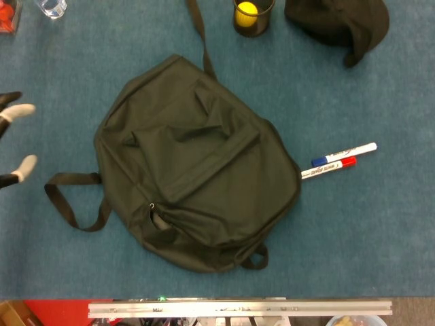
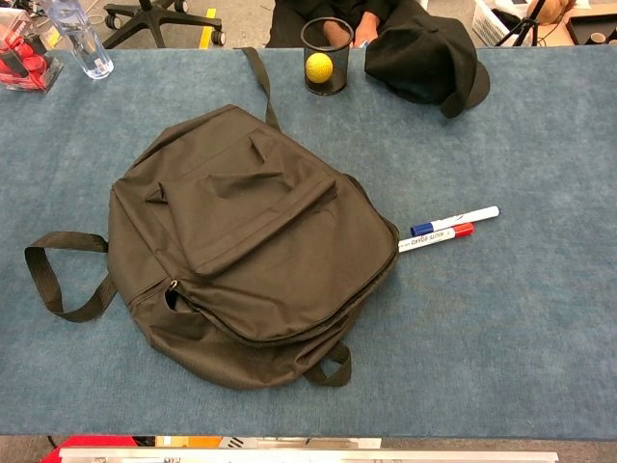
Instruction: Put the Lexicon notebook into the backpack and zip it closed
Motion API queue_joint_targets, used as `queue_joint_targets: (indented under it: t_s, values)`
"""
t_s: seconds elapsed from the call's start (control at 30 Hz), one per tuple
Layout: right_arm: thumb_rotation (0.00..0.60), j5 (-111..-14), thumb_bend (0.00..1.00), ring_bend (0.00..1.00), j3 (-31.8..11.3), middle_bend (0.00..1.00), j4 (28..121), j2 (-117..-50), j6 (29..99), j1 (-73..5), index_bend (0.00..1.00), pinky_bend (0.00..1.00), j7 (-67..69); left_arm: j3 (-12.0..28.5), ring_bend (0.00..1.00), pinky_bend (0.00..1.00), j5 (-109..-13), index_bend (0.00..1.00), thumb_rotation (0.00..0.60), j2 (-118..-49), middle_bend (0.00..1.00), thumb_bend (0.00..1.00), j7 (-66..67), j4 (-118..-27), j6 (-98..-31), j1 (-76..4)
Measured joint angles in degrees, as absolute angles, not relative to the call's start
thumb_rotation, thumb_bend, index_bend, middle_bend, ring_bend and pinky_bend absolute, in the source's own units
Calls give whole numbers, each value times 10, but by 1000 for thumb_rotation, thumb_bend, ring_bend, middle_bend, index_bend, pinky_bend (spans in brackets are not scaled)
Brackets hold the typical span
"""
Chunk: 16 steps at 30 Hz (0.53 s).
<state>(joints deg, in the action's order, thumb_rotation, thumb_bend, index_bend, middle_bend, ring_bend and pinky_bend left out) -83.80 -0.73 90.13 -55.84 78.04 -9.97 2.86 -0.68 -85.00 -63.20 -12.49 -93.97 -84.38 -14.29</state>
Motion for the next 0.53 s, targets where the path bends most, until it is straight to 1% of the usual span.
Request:
queue_joint_targets:
  t_s: [0.23, 0.53]
  values:
    - [600, -870, 383, 171, -5, 317, 892, -564, 803, -92, 319, 333, 32, -6, 120, 240, -838, 265, 600, -622, 155, 225, -113, -917, -876, -103]
    - [600, -895, 383, 170, -5, 320, 904, -566, 813, -92, 324, 334, 24, -2, 122, 235, -828, 274, 600, -614, 164, 225, -113, -908, -894, -69]
